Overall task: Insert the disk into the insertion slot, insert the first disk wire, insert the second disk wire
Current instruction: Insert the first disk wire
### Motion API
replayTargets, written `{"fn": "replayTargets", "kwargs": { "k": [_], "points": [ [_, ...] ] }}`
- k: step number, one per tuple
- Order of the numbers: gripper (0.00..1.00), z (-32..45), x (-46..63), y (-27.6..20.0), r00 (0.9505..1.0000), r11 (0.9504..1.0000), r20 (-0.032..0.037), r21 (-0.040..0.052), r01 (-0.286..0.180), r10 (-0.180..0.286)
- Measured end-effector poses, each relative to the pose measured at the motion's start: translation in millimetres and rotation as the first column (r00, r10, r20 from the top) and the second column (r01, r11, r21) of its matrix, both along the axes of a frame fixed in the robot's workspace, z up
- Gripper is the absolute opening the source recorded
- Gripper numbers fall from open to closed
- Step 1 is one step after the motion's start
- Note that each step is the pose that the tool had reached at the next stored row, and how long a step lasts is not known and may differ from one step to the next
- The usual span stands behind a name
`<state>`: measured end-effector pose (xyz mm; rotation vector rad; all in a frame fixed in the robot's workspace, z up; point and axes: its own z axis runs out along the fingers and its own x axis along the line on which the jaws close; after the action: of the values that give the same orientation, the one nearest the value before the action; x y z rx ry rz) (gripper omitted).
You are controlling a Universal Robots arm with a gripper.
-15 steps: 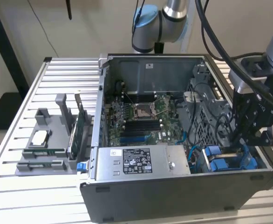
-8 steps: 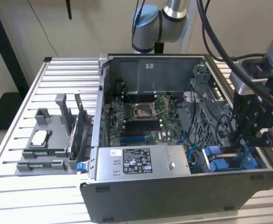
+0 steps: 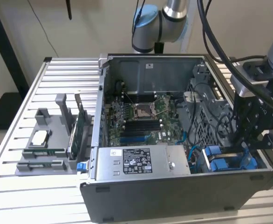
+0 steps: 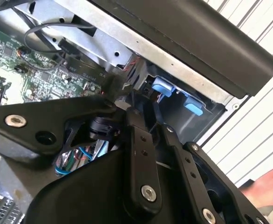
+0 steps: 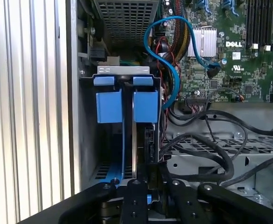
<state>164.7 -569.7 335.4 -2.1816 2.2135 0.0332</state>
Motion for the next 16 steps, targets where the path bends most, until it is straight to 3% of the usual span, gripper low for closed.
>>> {"fn": "replayTargets", "kwargs": {
  "k": [5, 16],
  "points": [
    [0.26, 2.7, -1.6, -0.6, 1.0000, 1.0000, -0.0002, -0.0004, 0.000, 0.000],
    [0.26, 35.0, -2.4, -0.6, 1.0000, 1.0000, -0.0004, -0.0053, 0.000, 0.000]
  ]
}}
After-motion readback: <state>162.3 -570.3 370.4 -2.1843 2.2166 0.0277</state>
